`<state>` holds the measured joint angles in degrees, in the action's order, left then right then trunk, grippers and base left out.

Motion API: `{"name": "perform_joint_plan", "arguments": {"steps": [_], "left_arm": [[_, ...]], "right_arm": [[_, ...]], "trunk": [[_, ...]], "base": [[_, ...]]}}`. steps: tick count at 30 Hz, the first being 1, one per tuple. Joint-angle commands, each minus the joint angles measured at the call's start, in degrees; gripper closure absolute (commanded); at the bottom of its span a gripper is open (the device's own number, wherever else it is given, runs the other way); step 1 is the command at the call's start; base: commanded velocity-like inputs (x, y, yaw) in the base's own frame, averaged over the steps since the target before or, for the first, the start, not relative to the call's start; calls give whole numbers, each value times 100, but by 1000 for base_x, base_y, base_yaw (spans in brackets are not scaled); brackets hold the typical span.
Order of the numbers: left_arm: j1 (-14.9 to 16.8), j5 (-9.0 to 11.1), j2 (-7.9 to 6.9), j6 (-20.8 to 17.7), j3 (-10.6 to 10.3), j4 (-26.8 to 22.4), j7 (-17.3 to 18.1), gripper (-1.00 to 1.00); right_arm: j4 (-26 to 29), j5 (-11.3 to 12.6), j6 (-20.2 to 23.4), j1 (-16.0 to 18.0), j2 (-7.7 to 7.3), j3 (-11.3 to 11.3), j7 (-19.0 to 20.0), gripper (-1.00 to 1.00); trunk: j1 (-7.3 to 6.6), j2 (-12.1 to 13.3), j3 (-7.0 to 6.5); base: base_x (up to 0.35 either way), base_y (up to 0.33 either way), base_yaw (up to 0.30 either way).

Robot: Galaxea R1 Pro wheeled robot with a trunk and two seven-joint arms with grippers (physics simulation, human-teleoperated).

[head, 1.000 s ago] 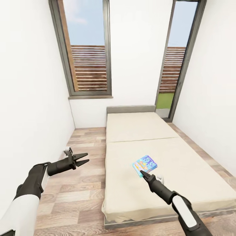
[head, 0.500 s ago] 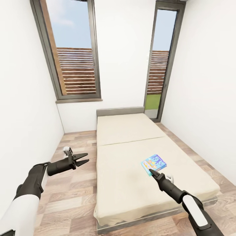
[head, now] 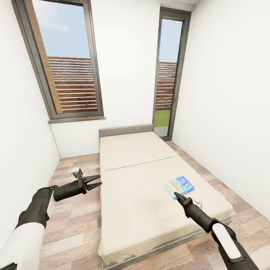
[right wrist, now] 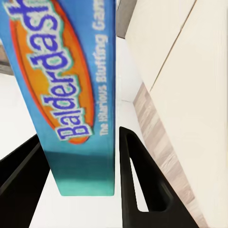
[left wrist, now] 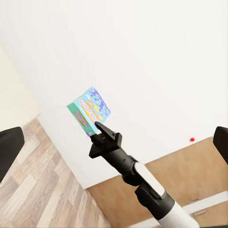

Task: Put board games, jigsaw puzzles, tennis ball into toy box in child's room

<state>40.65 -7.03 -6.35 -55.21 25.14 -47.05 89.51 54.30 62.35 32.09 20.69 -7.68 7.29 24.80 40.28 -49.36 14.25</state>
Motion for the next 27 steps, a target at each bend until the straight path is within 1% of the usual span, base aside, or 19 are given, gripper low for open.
{"name": "perform_joint_plan", "arguments": {"steps": [1,11,13,15,18,27], "left_arm": [[4,-61,-1,-60,26,-6,49,-100],[4,-61,-22,-60,58,-6,49,-100],[4,-61,-14,-60,44,-6,49,-100],[4,-61,-5,-60,33,-6,49,-100],[4,-61,-4,-60,30,-6,49,-100],[4,-61,-2,-58,31,-6,49,-100]], "right_arm": [[-1,32,49,6,-4,20,27,100],[9,31,148,6,-15,51,67,100],[10,27,170,6,-15,82,68,100],[10,24,188,6,-14,176,69,100],[10,23,189,6,-14,225,69,100],[13,23,184,6,-10,245,70,100]], "trunk": [[-22,36,-18],[-241,437,-272],[-285,517,-323],[-329,598,-375],[-395,718,-451],[-593,1079,-681]], "base": [[0,0,-205],[0,0,-197],[0,0,-192],[0,0,-192],[0,0,-192],[0,0,-192]]}}
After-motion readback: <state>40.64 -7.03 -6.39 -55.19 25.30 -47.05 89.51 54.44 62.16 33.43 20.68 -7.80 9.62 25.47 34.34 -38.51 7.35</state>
